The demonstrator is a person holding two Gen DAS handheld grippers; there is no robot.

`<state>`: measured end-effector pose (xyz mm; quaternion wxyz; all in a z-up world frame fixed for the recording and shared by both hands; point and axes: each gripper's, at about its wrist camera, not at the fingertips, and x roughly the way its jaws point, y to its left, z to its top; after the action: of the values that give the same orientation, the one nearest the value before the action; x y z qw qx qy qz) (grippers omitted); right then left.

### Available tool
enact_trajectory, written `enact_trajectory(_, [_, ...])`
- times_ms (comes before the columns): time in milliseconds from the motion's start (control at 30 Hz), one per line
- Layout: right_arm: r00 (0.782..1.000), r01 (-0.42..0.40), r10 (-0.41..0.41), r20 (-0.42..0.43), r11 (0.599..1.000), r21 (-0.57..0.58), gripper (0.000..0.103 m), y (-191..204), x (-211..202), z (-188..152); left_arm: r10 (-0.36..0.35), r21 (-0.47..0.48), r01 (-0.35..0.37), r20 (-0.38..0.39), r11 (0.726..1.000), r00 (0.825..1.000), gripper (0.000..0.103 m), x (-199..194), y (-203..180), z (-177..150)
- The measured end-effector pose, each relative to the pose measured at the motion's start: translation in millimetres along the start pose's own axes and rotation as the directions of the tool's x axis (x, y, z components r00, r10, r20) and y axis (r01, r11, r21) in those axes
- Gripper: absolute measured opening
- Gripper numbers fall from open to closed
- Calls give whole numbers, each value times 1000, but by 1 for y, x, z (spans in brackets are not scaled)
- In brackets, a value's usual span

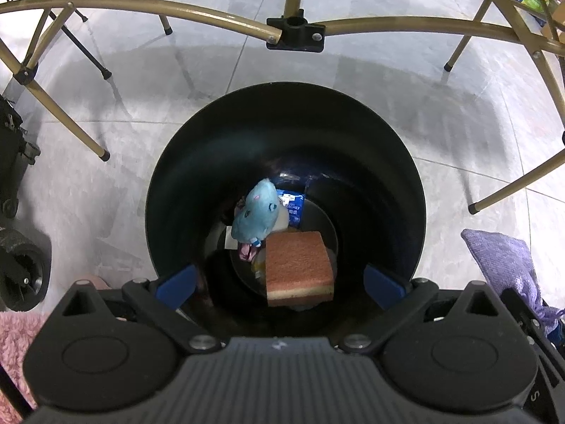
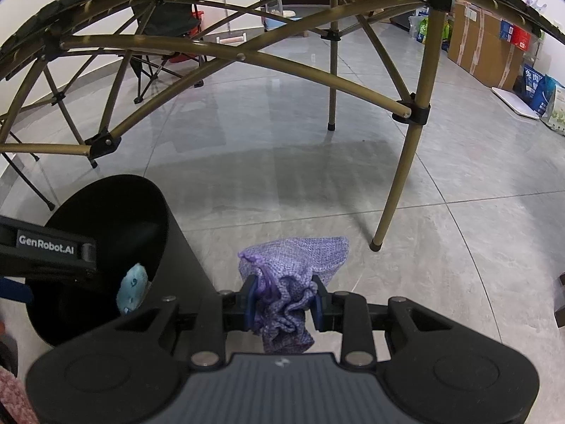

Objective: Collect trash
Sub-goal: 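Lower the left gripper into the bin and open it to drop the sponge, then move the right gripper over the bin and open it to drop the pouch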

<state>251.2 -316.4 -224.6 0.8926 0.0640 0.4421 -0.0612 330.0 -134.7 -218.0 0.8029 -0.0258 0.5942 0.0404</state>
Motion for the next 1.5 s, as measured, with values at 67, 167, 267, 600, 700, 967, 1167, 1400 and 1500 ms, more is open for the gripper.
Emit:
enact_trajectory(67, [1000,-1,1,2,1000,-3,29,0,-1,0,0,4,0,7,1000,1000,103,-2,1,0])
enact_trajectory(167, [1000,-1,1,1,1000,-5,29,1,-1,0,-2,5,2,15,1000,1000,103,-4,4,-1])
enact_trajectory(267, [1000,-5,5,4,1000,-10,29,3,-3,0,-2,17,2,30,1000,1000,103,-8,7,-2])
enact_trajectory(600, [999,-26,27,27,999,-32,29,15,-12,6,-7,26,5,62,1000,998,103,-19,29,-5])
enact_trajectory(700, [999,-36,37,40,999,-39,29,21,-16,8,-6,23,4,76,1000,997,103,-23,37,-6])
enact_trajectory(967, [994,-81,87,71,993,-87,29,51,-27,17,-10,-6,11,91,1000,996,103,-29,65,-6])
enact_trajectory(1167, [989,-116,126,81,985,-128,29,79,-33,23,-9,-36,13,99,999,995,103,-33,86,-7])
enact_trajectory(1400, [984,-149,163,68,974,-173,29,111,-32,27,11,-76,-2,113,997,994,103,-37,113,-7])
enact_trajectory(1500, [983,-161,175,59,968,-191,29,123,-31,28,18,-91,-7,120,996,993,103,-39,123,-8])
